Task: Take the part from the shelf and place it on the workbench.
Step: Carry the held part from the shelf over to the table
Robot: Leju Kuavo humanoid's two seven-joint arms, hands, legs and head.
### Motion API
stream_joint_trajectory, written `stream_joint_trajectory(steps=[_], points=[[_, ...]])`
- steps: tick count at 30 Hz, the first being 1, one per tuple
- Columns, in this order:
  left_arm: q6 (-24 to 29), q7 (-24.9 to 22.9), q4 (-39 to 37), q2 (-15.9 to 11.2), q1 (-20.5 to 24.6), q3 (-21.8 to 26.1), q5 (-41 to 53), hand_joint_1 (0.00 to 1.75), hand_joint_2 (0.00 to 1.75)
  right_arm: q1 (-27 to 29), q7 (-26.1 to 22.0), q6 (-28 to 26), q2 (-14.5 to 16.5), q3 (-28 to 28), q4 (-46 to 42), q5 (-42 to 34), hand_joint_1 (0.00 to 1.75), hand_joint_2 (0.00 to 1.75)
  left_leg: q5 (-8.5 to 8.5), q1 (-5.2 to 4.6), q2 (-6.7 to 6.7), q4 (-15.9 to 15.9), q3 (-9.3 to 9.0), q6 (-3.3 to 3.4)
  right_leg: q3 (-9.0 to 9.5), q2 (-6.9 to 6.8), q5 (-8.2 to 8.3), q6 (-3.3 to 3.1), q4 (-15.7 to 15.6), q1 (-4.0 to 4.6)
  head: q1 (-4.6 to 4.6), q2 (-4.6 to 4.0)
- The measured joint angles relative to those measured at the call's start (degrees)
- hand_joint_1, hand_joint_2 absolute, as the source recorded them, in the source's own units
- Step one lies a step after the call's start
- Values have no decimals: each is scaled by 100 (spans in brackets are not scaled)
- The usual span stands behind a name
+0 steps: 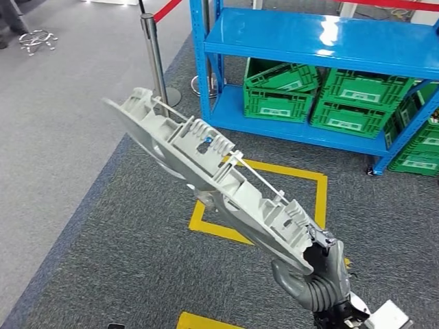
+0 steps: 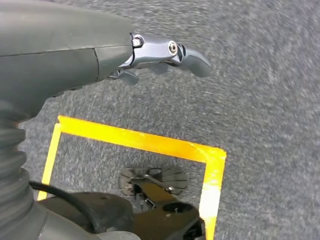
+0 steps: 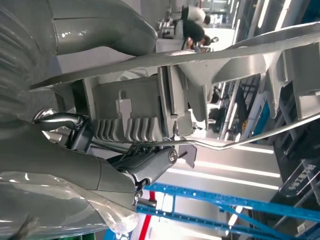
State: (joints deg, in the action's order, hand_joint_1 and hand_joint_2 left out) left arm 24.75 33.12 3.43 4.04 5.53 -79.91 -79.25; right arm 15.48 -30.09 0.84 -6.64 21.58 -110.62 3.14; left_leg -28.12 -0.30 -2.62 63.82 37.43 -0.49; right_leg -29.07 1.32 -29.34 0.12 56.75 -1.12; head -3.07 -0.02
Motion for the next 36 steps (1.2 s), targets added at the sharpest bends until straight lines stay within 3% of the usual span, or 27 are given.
stream_joint_trajectory(steps=[2, 3, 4, 6, 8, 10, 12, 14, 16, 17, 18, 19, 20, 21, 23, 25, 27, 29, 31, 33, 34, 35, 36], points=[[2, -1, 4, 1, 10, -2, 0, 0, 175, 11, -1, -17, 0, -5, -2, 1, 175, 175, -342, 33, 163, 714, 288, -57, -10, -181, 0, -7, 6, 9, -21, 0], [4, -2, 5, 1, 8, -2, 0, 0, 175, 12, -1, -22, 0, -7, -2, 2, 175, 175, -404, 51, 190, 934, 361, -75, -14, -269, -1, -7, 9, 10, -22, 0], [7, -2, 6, 1, 1, -3, 0, 0, 175, 11, -1, -25, 0, -7, -2, 5, 175, 175, -358, 66, 206, 942, 332, -84, -16, -351, -3, -4, 12, 10, -23, 0], [18, -3, 7, -1, -8, -4, 0, 0, 175, 11, 1, -25, 0, -7, -3, 14, 175, 175, -39, 79, 302, 361, -18, -74, -3, -496, -14, 12, 14, 11, -24, 0], [28, -4, 8, -1, 5, -8, 0, 0, 175, 10, 1, -25, 0, -7, -8, 26, 175, 175, 161, 32, 528, -333, -389, -4, 8, -612, -31, 55, 18, 32, -22, 0], [33, -5, 10, -2, 11, -19, 0, 0, 175, 4, 1, -26, 0, -6, -15, 34, 175, 175, 159, -21, 609, -549, -465, 92, 7, -709, -40, 114, 19, 55, -15, 0], [34, -6, 11, -5, -8, -39, 0, 0, 175, -6, 2, -27, -1, -5, -25, 38, 175, 175, 188, -15, 493, -573, -432, 174, 2, -763, -61, 179, 20, 46, -10, 0], [38, -7, 11, -7, -13, -63, 0, 0, 175, -7, 3, -30, -3, -5, -39, 42, 175, 175, 224, 7, 388, -611, -426, 254, -102, -553, -238, 227, 236, 28, 11, 0], [43, -8, 13, -4, 4, -84, 0, 0, 175, 1, 3, -34, -8, -3, -49, 45, 175, 175, 248, 6, 272, -623, -409, 312, -423, -252, -603, 240, 914, 23, 48, 0], [43, -8, 14, -2, 10, -92, 0, 0, 175, 7, 3, -36, -10, -2, -50, 46, 175, 175, 255, -2, 208, -621, -395, 328, -623, -185, -761, 238, 1315, 26, 59, 0], [44, -9, 15, 0, 10, -98, 0, 0, 175, 13, 4, -39, -15, -1, -50, 48, 175, 175, 259, -11, 139, -618, -388, 336, -774, -155, -831, 234, 1600, 30, 63, 0], [46, -10, 15, 1, 6, -101, 0, 0, 175, 19, 7, -42, -19, -1, -50, 50, 175, 175, 261, -18, 67, -612, -385, 338, -835, -141, -788, 228, 1690, 33, 65, 0], [49, -11, 15, 1, 2, -102, 0, 0, 175, 25, 8, -45, -22, -1, -50, 52, 175, 175, 262, -22, -9, -602, -386, 338, -779, -124, -629, 217, 1539, 33, 65, 0], [52, -12, 15, 3, 2, -102, 0, 0, 175, 28, 10, -47, -26, -1, -51, 53, 175, 175, 262, -24, -88, -588, -388, 335, -630, -76, -401, 201, 1198, 32, 65, 0], [59, -13, 15, 10, 13, -103, -1, 0, 175, 34, 9, -50, -28, 1, -54, 55, 175, 175, 259, -32, -236, -539, -360, 313, -297, 172, -86, 170, 455, 12, 64, 0], [63, -15, 15, 15, 21, -103, -4, 0, 175, 42, 8, -54, -31, 3, -63, 60, 175, 175, 280, -26, -358, -500, -287, 252, -148, 322, -48, 153, 147, 6, 62, 0], [67, -18, 16, 9, 3, -104, -10, 0, 175, 44, 9, -62, -34, 4, -72, 69, 175, 175, 308, -5, -441, -482, -225, 179, -126, 215, -32, 117, 115, 9, 60, 0], [72, -20, 17, 1, -12, -106, -19, 0, 175, 45, 8, -71, -35, 4, -80, 78, 175, 175, 194, -13, -233, -308, -135, 110, -101, 65, -6, 62, 77, -5, 32, 0], [73, -21, 17, -2, 3, -107, -24, 0, 175, 52, 8, -84, -35, 4, -90, 79, 175, 175, -124, -2, 88, 269, 127, 38, -78, -103, -7, 25, 59, -6, 3, 0], [70, -21, 17, -2, 11, -107, -25, 0, 175, 52, 8, -97, -35, 4, -94, 78, 175, 175, -390, 42, 185, 948, 440, -17, -72, -272, -20, 13, 62, 0, -3, 0], [68, -21, 17, -2, 7, -107, -27, 0, 175, 51, 8, -101, -35, 4, -95, 78, 175, 175, -390, 63, 200, 1080, 496, -33, -68, -353, -28, 17, 63, 0, -4, 0], [67, -22, 17, -2, 2, -107, -32, 0, 175, 51, 8, -101, -35, 4, -95, 79, 175, 175, -292, 78, 217, 997, 446, -43, -60, -425, -37, 25, 64, -1, -5, 0], [68, -24, 17, -3, -1, -108, -37, 0, 175, 51, 8, -101, -35, 5, -96, 81, 175, 175, -112, 87, 261, 696, 285, -42, -43, -495, -51, 38, 64, -1, -5, 0]])
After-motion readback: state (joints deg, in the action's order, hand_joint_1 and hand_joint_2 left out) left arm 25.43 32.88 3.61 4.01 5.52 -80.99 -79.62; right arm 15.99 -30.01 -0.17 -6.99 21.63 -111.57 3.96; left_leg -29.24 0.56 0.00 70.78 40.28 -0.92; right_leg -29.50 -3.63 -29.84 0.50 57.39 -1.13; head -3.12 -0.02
